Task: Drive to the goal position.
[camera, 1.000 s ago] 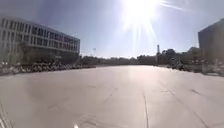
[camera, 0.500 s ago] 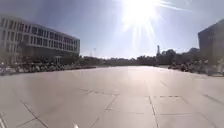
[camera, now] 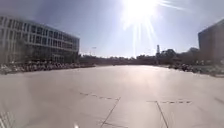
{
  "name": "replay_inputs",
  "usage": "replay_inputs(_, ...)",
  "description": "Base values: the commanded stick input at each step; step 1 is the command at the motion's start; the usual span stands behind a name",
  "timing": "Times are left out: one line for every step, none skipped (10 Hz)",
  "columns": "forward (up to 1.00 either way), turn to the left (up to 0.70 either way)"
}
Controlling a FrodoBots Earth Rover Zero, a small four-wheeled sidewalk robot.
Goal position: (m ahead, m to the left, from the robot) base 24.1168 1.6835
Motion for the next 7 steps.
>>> replay_inputs(0.70,0.00)
replay_inputs(0.70,0.00)
replay_inputs(0.70,0.00)
replay_inputs(0.70,0.00)
replay_inputs(0.70,0.00)
replay_inputs(0.70,0.00)
replay_inputs(0.70,0.00)
